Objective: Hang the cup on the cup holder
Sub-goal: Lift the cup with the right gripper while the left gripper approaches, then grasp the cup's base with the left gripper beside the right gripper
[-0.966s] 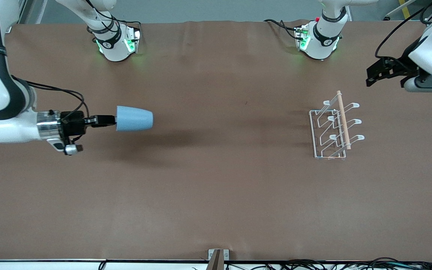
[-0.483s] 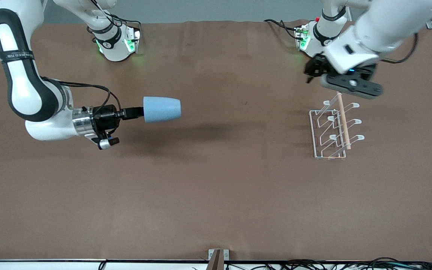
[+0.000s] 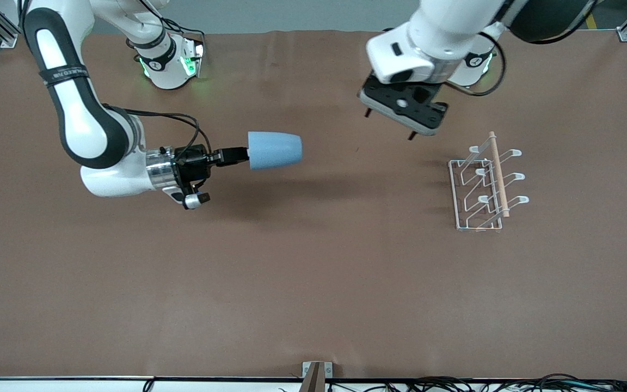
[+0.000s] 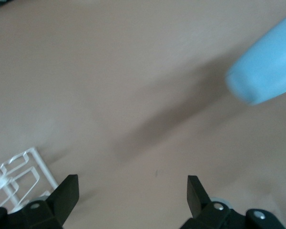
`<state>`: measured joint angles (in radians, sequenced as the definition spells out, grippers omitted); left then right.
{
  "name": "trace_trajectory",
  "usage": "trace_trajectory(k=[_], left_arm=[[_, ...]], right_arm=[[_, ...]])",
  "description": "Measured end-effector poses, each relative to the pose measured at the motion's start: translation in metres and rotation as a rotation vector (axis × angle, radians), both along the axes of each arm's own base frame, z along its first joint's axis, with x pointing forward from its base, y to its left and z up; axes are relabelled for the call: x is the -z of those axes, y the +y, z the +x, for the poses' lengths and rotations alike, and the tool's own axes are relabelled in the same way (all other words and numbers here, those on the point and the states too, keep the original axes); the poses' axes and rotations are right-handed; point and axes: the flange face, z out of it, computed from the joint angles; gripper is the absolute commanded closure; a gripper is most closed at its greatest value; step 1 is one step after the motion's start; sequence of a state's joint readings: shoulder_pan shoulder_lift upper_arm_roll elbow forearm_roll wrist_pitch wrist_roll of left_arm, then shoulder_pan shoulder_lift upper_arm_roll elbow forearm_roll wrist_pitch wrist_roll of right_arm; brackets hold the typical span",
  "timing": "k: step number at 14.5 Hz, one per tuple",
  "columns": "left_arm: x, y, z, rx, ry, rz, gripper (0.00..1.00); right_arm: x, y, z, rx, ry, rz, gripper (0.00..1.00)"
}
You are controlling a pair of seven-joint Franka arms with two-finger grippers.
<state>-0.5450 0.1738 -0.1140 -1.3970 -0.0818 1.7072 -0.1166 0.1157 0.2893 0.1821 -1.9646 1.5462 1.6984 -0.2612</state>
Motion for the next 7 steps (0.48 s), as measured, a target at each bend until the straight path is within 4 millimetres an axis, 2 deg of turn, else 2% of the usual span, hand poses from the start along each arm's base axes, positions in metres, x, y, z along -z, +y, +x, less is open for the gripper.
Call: trace_trajectory(k=[4, 7], left_arm=[[0.010, -0.051, -0.007, 0.067, -0.079, -0.070, 0.01], [0.008, -0.076, -0.021, 0.135, -0.097, -0.086, 0.01]], right_arm=[[-0.003, 0.018, -0.006, -0.003, 0.008, 0.027, 0.98], [-0.003, 0.026, -0.010, -0.017, 0.008, 0.029, 0.98]])
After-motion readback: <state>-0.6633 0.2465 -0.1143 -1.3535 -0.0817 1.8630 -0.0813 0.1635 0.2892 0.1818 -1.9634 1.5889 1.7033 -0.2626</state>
